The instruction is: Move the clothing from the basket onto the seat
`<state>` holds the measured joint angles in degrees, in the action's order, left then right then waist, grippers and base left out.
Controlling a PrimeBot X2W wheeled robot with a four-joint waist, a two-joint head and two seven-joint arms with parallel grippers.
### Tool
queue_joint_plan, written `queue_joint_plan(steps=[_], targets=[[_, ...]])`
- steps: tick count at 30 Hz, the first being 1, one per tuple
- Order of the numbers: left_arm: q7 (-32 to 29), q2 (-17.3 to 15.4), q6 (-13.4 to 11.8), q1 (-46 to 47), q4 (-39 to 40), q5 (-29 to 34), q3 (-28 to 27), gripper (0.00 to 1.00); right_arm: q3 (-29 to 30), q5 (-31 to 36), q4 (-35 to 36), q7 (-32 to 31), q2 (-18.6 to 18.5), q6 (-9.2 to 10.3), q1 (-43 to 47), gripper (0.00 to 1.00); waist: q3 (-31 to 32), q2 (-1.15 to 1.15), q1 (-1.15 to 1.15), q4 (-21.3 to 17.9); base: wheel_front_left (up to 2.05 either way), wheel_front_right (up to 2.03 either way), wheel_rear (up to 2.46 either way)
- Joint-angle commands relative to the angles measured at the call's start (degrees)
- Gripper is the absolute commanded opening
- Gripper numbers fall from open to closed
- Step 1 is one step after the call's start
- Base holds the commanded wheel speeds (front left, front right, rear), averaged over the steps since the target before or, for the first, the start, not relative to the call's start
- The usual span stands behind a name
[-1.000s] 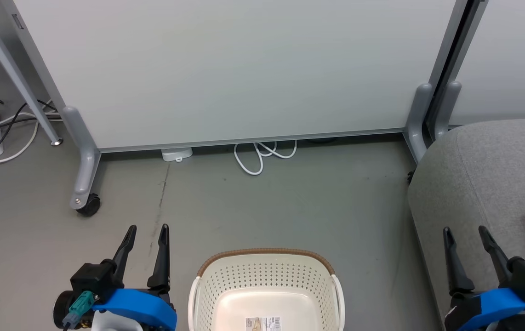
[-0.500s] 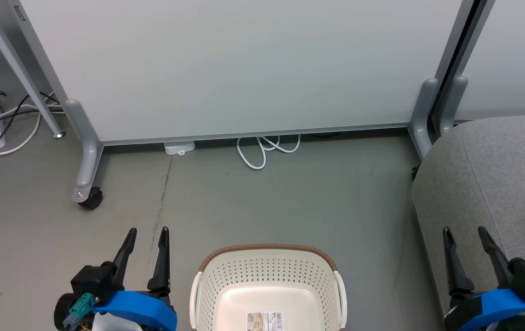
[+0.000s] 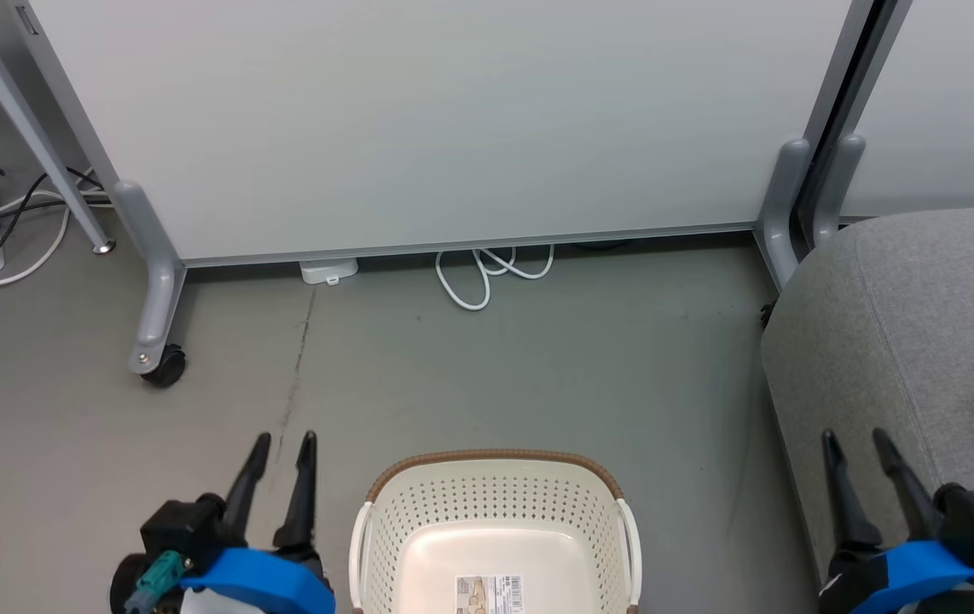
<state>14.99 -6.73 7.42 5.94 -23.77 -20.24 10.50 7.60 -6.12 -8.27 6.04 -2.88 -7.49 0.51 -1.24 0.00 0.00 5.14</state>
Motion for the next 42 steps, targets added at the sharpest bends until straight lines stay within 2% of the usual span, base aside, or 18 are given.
queue_joint_plan(steps=[1, 4, 22, 42], targets=[[0.0, 0.1, 0.0, -0.2, -0.2, 0.0, 0.0, 0.0, 0.0, 0.0, -0.3, 0.0, 0.1, 0.0, 0.0, 0.0, 0.0, 0.0, 0.0, 0.0, 0.0, 0.0, 0.0], [-0.4, 0.3, 0.0, -1.6, -1.5, -0.4, -0.1, 0.0, 0.1, -0.5, -2.0, -0.2, 0.3, 0.0, 0.1, 0.0, 0.0, 0.0, 0.0, 0.0, 0.0, 0.0, 0.0], [-5.2, 0.9, 0.0, -1.0, 1.3, -17.4, -3.9, 0.0, -0.1, -20.6, -2.8, -3.1, 0.2, 0.0, -1.6, 0.0, 0.2, 0.0, 0.0, -0.8, 0.0, 0.0, 0.0], [-9.5, 1.6, 0.0, -0.5, 3.7, -32.4, -7.5, 0.0, -0.4, -38.6, -3.5, -5.7, 0.1, 0.0, -3.2, 0.0, 0.3, 0.0, 0.0, -1.6, 0.0, 0.0, 0.0]])
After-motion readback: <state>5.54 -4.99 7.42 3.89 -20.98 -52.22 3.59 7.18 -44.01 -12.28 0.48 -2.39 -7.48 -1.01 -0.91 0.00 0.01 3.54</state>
